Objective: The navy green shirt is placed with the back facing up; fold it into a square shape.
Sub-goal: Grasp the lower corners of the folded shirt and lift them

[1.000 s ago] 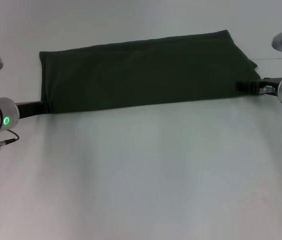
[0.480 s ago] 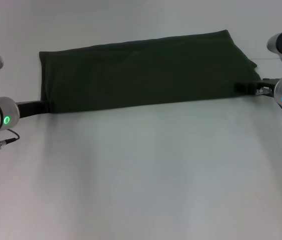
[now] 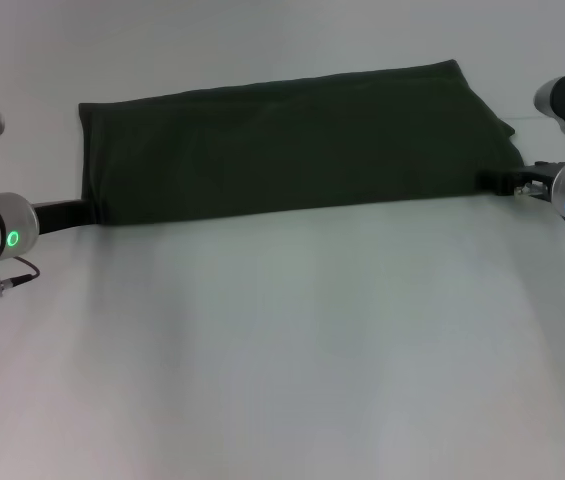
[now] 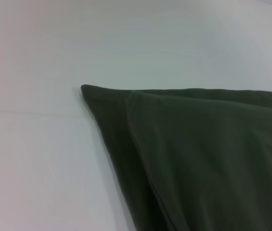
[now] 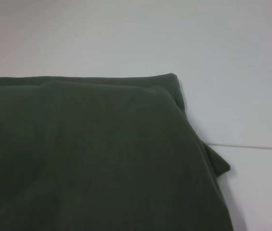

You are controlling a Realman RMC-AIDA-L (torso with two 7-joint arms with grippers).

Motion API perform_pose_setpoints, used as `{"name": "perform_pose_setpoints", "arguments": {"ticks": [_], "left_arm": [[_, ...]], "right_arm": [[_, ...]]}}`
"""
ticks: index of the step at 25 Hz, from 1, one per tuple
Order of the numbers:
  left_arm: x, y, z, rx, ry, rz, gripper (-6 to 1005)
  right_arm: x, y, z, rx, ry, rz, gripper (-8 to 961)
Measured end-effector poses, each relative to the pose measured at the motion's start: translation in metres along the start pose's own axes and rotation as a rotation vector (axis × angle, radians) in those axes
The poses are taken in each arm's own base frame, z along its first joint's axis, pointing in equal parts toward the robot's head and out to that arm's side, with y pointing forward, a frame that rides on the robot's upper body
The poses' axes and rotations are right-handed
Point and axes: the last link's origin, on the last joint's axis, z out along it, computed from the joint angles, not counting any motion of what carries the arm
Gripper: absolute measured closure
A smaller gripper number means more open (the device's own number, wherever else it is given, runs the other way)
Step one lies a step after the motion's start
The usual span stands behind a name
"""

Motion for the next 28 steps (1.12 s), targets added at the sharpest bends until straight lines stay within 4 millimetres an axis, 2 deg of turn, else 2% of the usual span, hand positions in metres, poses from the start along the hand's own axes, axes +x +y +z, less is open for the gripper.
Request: {"name": "perform_pose_setpoints", "arguments": {"ticks": [7,13,18,28], "left_arm": [[0.001,-0.002,-0.001,0.004,0.009,-0.009,986],[0.001,-0.003,-0.002,0.005,0.008,-0.010,986],[0.002,-0.004,-0.002,0.007,0.011,-0.011,986],[0.003,-0.006,-0.004,0.009,0.015,-0.011,985]], "right_arm": [[0.003,0.008,0.001,-0.012,0.006,-0.013,95],[0.002,0.013,0.001,-0.017,0.002,-0.036,179],[0.000,0.013,0.001,-0.022,-0.002,-0.040,426],[-0.003,-0.001,-0.001,-0.007,-0.005,-0.018,834]]}}
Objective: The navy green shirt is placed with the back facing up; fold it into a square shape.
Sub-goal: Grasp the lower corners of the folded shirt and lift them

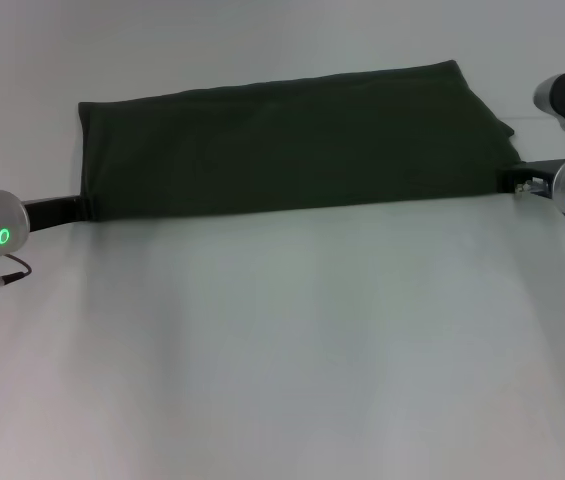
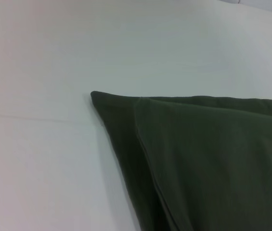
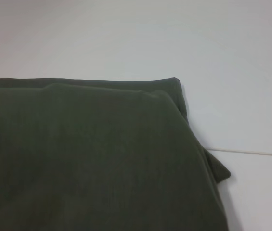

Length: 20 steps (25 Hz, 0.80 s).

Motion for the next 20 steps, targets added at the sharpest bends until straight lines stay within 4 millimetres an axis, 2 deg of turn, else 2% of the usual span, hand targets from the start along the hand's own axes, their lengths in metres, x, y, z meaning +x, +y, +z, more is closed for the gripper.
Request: {"name": "perform_pose_setpoints", "arguments": {"ticks": [1,12,14,20], "left_arm": [[0.0000,-0.0001,0.0000,0.000,0.000,-0.001,985],[0.0023,-0.0013,-0.0007,0.004,0.006,-0.005,985],[0.0032,-0.0015,-0.0008,0.005,0.008,-0.008,985],[0.0051,-0.0061,-0.0024,0.018,0.015,-0.026,986]], "right_arm": [[-0.0001,-0.0009,-0.0001,0.001,0.000,-0.001,873],[-0.0024,-0.0013,0.0005,0.004,0.002,-0.022,811],[-0.0028,-0.0012,0.0005,0.005,0.000,-0.023,632],[-0.0028,-0.0009,0.0006,0.005,0.000,-0.026,394]]}}
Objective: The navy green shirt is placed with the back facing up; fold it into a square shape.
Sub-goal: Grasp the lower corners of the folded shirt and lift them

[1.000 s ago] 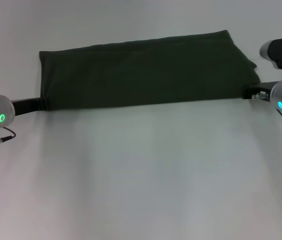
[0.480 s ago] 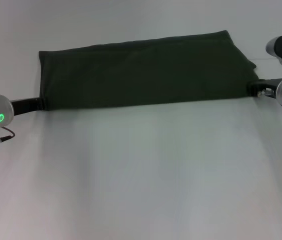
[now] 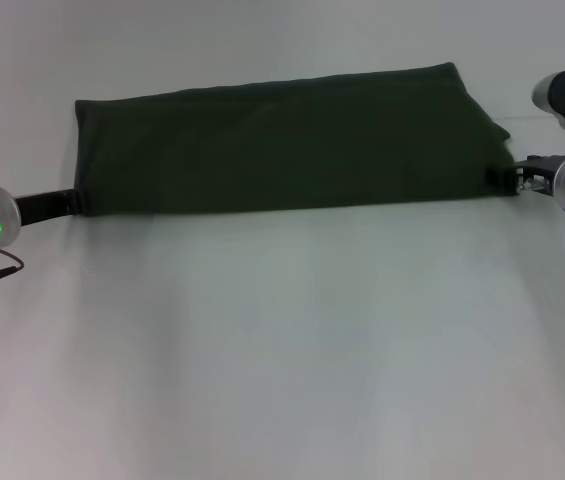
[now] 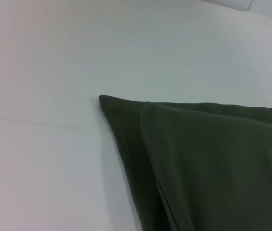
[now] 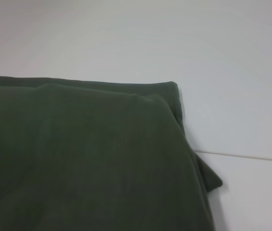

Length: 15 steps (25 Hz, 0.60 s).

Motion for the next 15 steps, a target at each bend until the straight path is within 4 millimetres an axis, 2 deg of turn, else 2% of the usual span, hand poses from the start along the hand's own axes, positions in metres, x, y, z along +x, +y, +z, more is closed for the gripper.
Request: {"name": "perform_pose_setpoints", "arguments": {"ticks": [5,15], "left_arm": [[0.003,-0.007,-0.003,0.014,0.012,-0.012,986],[0.004,-0.014,-0.007,0.028,0.014,-0.012,985]], "right_arm": [[0.001,0.002,0.000,-0.004,0.004,-0.009,376],[0.011,0.018,0.001,-0.033,0.025,-0.004,407]]}}
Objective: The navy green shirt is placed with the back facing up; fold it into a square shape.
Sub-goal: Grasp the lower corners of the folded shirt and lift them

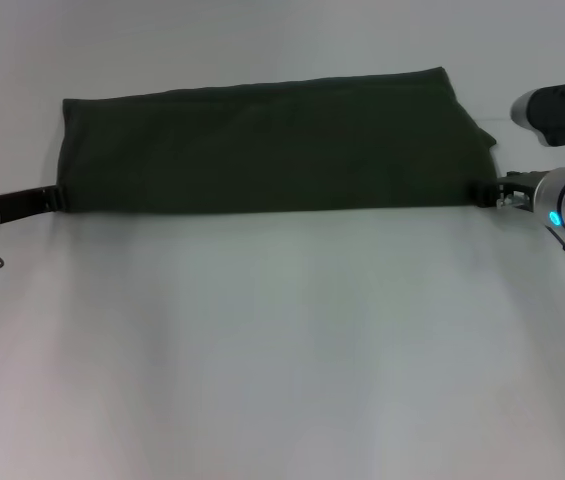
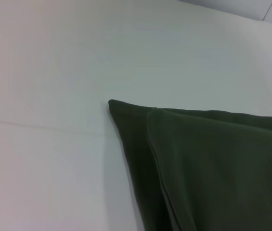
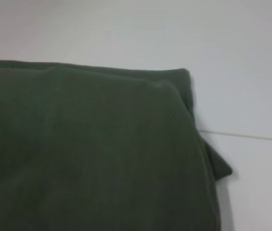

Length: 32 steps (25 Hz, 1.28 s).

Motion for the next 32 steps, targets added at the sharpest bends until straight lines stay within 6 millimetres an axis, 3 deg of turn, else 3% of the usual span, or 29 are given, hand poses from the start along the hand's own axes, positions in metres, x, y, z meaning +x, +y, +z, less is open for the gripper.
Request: {"name": "perform_pose_setpoints", "arguments": {"ticks": [15,20,25,32], "left_arm": [[0.0047,-0.0017,-0.0013,0.004,0.012,0.005,986],[0.0061,-0.0019,-0.0016,0.005,0.016,0.006,985],[0.0062,-0.0028,-0.0023,0.008,0.019,0.005,985],[0.0071,-0.0054,-0.0044,0.009,0.024,0.006,986]], "right_arm": [[0.0019,0.0071,0.0005,-0.015,0.006,0.018,454],[0.0014,0.0077,0.0003,-0.026,0.009,0.019,706],[0.0020,0.0061,-0.0003,-0.042,0.019,0.016,880],[-0.0005,0.0029,-0.0019,-0.058,0.014,0.019,894]]}}
